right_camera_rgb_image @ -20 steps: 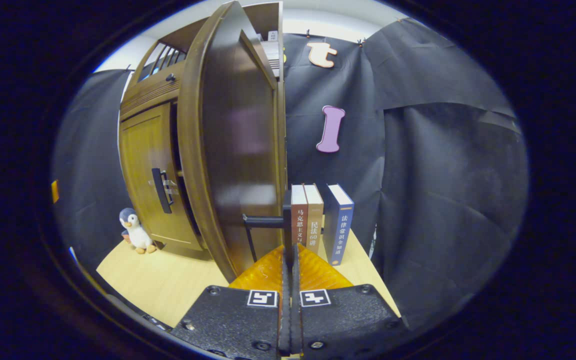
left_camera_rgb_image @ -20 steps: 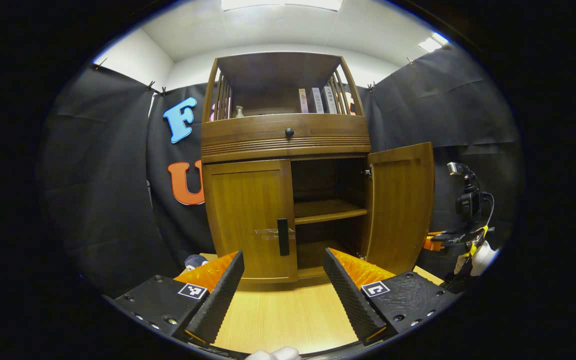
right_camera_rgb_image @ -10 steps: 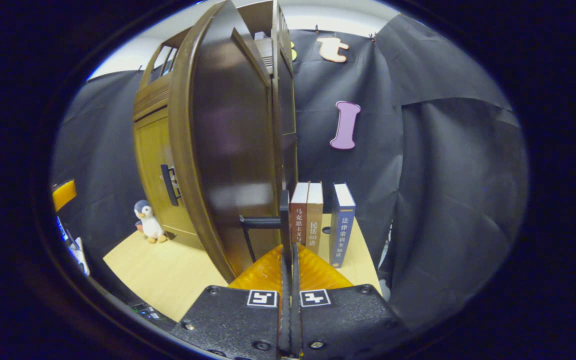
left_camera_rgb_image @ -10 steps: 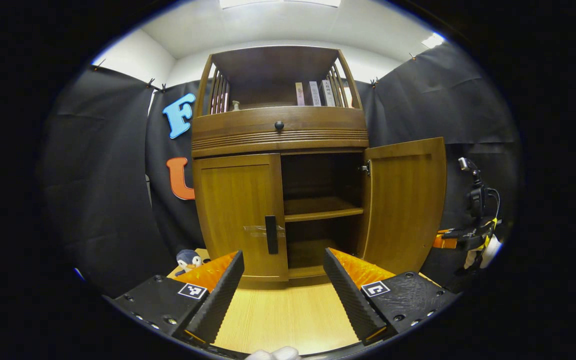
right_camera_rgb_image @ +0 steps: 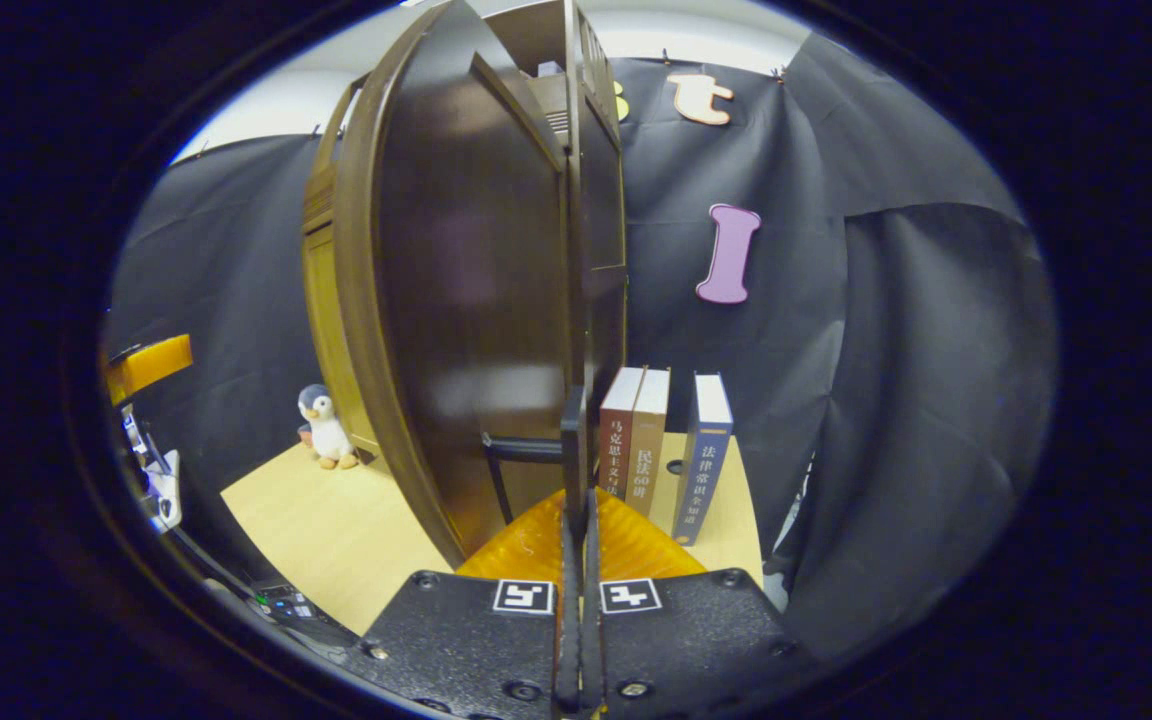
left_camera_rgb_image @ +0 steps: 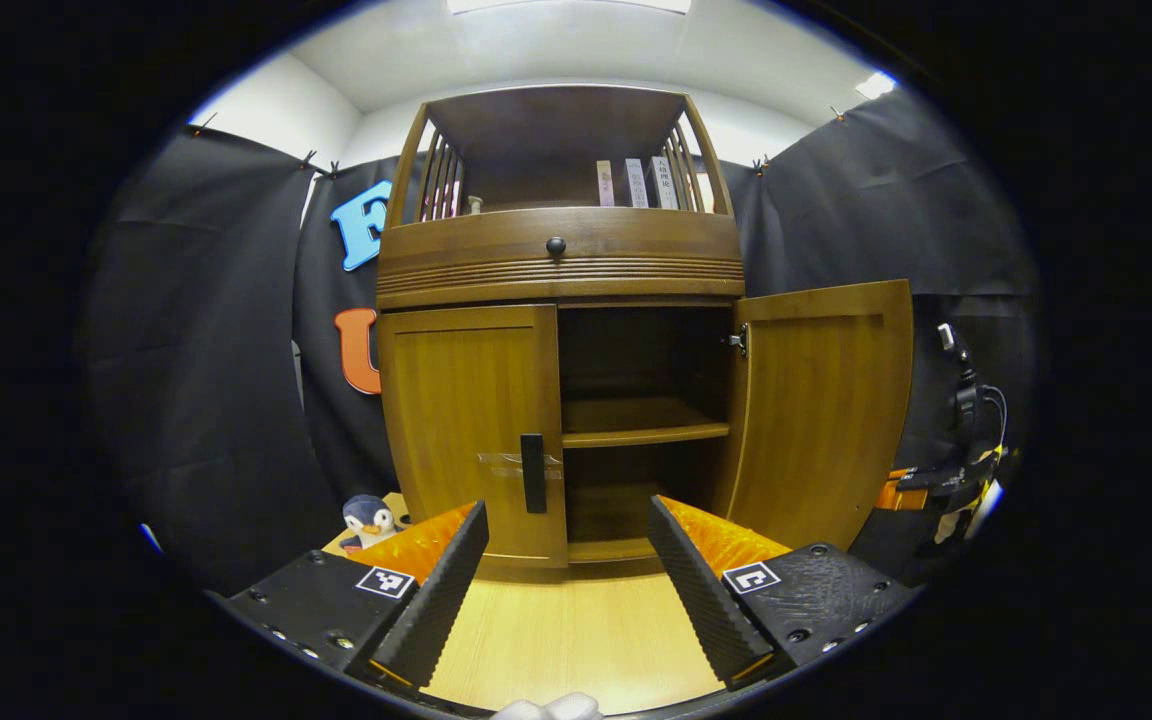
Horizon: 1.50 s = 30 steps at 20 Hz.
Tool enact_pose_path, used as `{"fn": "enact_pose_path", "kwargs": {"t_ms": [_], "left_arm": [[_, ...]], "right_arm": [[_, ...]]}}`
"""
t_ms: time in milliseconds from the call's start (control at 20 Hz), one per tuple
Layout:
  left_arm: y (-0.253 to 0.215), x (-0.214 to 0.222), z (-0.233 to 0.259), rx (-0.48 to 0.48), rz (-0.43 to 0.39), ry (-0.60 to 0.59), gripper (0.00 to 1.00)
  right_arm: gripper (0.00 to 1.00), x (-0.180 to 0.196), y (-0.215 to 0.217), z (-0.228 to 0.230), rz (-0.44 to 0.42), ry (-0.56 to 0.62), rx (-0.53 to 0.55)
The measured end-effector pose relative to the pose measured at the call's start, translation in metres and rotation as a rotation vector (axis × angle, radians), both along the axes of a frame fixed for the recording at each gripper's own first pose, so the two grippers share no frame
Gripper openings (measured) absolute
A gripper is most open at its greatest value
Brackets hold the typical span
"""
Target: Open the right door of the double-door shoe cabinet with the right hand, and open the left door with the left hand.
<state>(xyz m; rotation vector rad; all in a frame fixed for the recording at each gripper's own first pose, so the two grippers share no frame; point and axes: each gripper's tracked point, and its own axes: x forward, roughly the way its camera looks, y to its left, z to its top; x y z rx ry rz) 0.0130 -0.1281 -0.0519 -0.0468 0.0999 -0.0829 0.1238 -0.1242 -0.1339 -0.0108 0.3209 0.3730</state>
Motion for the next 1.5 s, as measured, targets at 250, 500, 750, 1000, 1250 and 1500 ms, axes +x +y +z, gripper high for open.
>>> {"fn": "enact_pose_path", "kwargs": {"t_ms": [250, 500, 750, 1000, 1250, 1500], "left_arm": [[0.010, 0.013, 0.003, -0.004, -0.029, -0.007, 0.96], [0.035, 0.032, 0.001, -0.001, -0.042, -0.009, 0.96], [0.068, 0.050, 0.002, 0.004, -0.040, -0.020, 0.96], [0.103, 0.062, 0.000, 0.032, -0.005, -0.033, 0.96], [0.116, 0.063, -0.014, 0.040, -0.002, -0.019, 0.96], [0.112, 0.068, -0.035, 0.049, -0.018, 0.011, 0.96]], "right_arm": [[0.39, -0.013, -0.021, 0.016, -0.038, -0.044, -0.031], [0.81, -0.050, -0.043, 0.058, -0.220, -0.112, -0.050], [0.95, -0.085, -0.019, 0.109, -0.388, -0.228, -0.054], [1.00, -0.105, 0.029, 0.133, -0.482, -0.288, 0.035], [1.00, -0.094, 0.094, 0.122, -0.461, -0.314, 0.041], [1.00, -0.078, 0.140, 0.089, -0.373, -0.230, 0.039]]}}
